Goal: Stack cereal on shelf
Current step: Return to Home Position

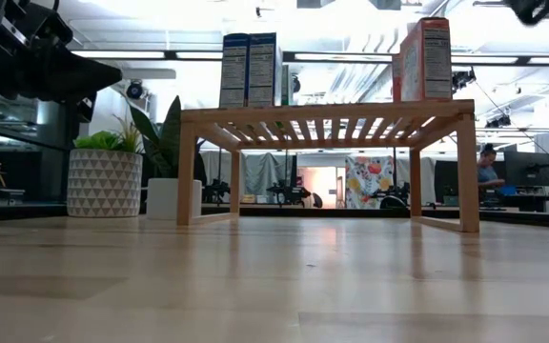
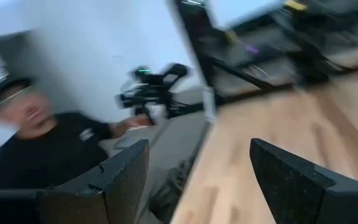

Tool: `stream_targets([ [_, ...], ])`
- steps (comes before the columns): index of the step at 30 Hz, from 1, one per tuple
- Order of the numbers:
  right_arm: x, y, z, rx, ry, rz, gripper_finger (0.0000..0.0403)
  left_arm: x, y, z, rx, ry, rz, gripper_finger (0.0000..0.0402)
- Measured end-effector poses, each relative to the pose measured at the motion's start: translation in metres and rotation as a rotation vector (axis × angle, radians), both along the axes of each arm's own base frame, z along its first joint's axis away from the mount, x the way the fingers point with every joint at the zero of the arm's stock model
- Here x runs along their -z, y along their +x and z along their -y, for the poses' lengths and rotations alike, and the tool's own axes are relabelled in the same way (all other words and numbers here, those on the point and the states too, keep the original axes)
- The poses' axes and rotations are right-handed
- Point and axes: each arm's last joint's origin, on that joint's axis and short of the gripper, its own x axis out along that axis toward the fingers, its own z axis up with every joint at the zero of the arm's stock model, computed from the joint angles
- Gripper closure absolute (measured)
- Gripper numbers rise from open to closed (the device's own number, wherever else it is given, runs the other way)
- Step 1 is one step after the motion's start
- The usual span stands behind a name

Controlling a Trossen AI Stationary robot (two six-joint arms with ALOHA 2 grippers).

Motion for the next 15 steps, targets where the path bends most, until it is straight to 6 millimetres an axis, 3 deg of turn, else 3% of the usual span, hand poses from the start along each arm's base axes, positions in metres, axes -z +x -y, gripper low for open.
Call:
stream_targets([
  [6, 0.017, 0.002, -0.021, -0.23, -0.126, 0.253, 0.013, 0.0, 0.0, 0.0, 0.0, 0.0, 0.0, 0.0402],
  [12, 0.046, 0.01, -0.023, -0.025, -0.096, 0.154, 0.013, 0.0, 0.0, 0.0, 0.0, 0.0, 0.0, 0.0402],
  [15, 0.056, 0.013, -0.025, -0.012, -0.179, 0.271, 0.013, 0.0, 0.0, 0.0, 0.0, 0.0, 0.0, 0.0402],
])
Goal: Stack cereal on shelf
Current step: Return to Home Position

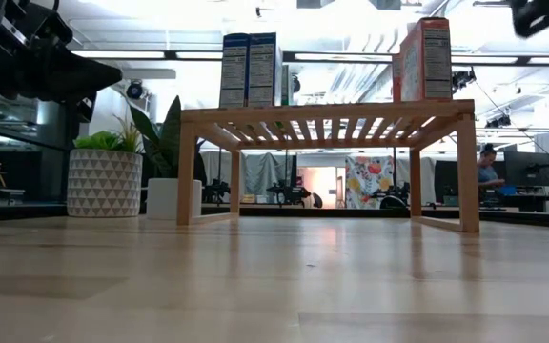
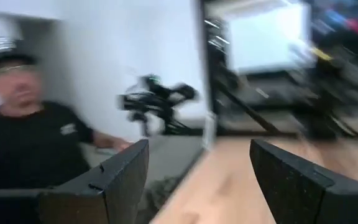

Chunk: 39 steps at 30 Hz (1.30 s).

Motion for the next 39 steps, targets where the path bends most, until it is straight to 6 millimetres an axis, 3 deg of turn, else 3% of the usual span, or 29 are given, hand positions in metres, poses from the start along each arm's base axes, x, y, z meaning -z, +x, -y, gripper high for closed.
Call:
stream_targets([
  [5, 0.02, -0.004, -0.008, -0.264, -0.029, 0.252, 0.013, 0.0, 0.0, 0.0, 0.0, 0.0, 0.0, 0.0402],
  [7, 0.032, -0.005, -0.008, -0.288, -0.024, 0.283, 0.013, 0.0, 0.0, 0.0, 0.0, 0.0, 0.0, 0.0402],
  [15, 0.037, 0.002, -0.002, -0.12, -0.059, 0.226, 0.013, 0.0, 0.0, 0.0, 0.0, 0.0, 0.0, 0.0402],
  [20, 0.055, 0.011, 0.005, -0.038, -0.136, 0.059, 0.013, 0.0, 0.0, 0.0, 0.0, 0.0, 0.0, 0.0402],
  [23, 0.055, 0.015, 0.011, 0.022, -0.157, 0.067, 0.013, 0.0, 0.0, 0.0, 0.0, 0.0, 0.0, 0.0402],
  [28, 0.054, 0.018, 0.017, -0.021, -0.248, 0.137, 0.013, 0.0, 0.0, 0.0, 0.0, 0.0, 0.0, 0.0402],
  [34, 0.055, 0.021, 0.031, 0.191, -0.257, 0.094, 0.013, 0.0, 0.0, 0.0, 0.0, 0.0, 0.0, 0.0402],
  [39, 0.054, 0.017, 0.035, 0.16, -0.252, 0.117, 0.013, 0.0, 0.0, 0.0, 0.0, 0.0, 0.0, 0.0402],
])
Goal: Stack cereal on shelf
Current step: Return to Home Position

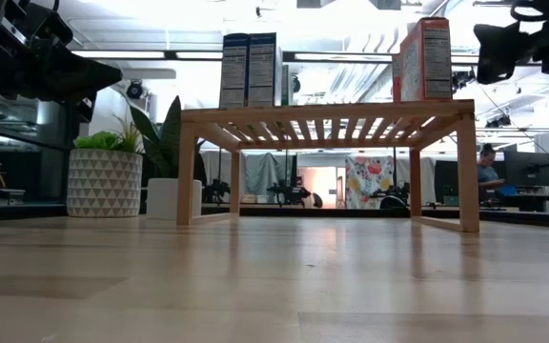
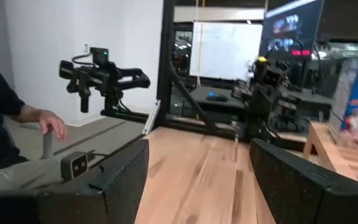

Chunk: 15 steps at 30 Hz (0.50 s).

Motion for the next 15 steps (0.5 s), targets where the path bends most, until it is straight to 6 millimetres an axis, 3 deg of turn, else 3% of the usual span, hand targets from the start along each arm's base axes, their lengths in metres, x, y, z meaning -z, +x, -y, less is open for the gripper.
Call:
stream_targets([
  [15, 0.006, -0.011, 0.007, 0.055, -0.009, -0.032, 0.013, 0.0, 0.0, 0.0, 0.0, 0.0, 0.0, 0.0402],
])
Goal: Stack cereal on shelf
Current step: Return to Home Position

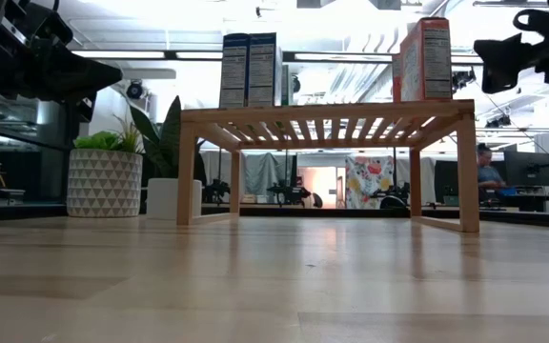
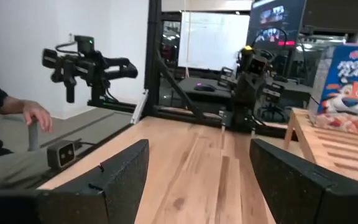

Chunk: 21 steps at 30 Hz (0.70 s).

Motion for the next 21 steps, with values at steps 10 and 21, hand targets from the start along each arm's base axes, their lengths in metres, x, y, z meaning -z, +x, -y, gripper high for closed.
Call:
stream_targets([
  [10, 0.0073, 0.0016, 0.002, 0.081, 0.021, -0.087, 0.013, 0.0, 0.0, 0.0, 0.0, 0.0, 0.0, 0.0402],
  [21, 0.0077, 0.0017, 0.0017, 0.049, 0.339, -0.17, 0.013, 0.0, 0.0, 0.0, 0.0, 0.0, 0.0, 0.0402],
])
